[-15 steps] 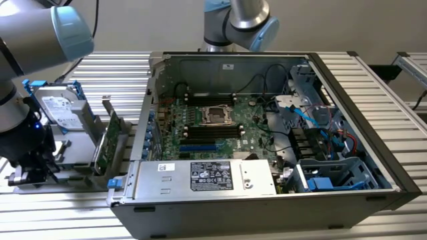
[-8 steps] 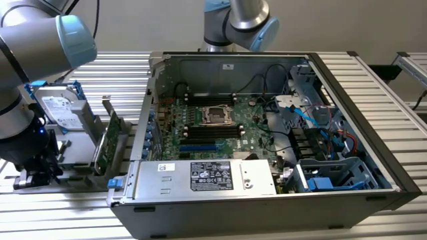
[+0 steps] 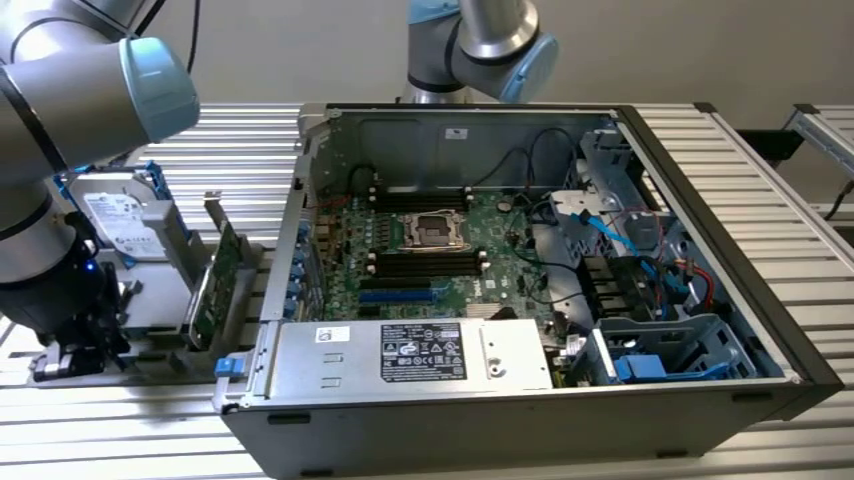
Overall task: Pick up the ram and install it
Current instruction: 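Pick up the ram and move it above insertion slot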
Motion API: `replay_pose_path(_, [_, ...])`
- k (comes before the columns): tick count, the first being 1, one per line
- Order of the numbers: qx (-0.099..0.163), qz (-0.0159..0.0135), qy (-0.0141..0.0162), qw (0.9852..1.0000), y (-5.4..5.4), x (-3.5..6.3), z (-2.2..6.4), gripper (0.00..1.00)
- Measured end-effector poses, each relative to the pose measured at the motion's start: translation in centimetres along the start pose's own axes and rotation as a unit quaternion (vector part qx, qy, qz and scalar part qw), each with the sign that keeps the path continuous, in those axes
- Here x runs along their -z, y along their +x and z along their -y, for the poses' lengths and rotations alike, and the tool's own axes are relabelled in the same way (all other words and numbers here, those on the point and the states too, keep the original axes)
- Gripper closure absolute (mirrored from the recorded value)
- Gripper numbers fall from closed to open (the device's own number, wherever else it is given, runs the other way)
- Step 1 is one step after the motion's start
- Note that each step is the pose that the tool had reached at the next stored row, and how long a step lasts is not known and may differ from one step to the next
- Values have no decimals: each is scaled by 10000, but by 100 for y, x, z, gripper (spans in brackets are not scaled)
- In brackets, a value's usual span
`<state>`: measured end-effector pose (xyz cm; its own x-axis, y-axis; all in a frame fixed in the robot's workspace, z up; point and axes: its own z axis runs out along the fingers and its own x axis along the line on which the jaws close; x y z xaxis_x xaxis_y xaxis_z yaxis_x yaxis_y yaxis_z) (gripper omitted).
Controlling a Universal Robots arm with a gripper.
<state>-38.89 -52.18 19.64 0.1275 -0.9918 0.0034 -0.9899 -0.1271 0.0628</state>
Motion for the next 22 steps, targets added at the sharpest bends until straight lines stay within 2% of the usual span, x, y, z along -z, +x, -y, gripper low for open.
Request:
replay_pose_path(4, [-59, -1, -1, 10000, 0, -35, 2, 70])
replay_pose_path(15, [-163, 6, -2, 9999, 1, -35, 8, 70])
replay_pose_path(16, [-163, 6, -2, 9999, 1, -35, 8, 72])
replay_pose_path(18, [-163, 6, -2, 9999, 1, -35, 8, 85])
replay_pose_path(22, [-163, 5, -2, 9999, 1, -35, 8, 86])
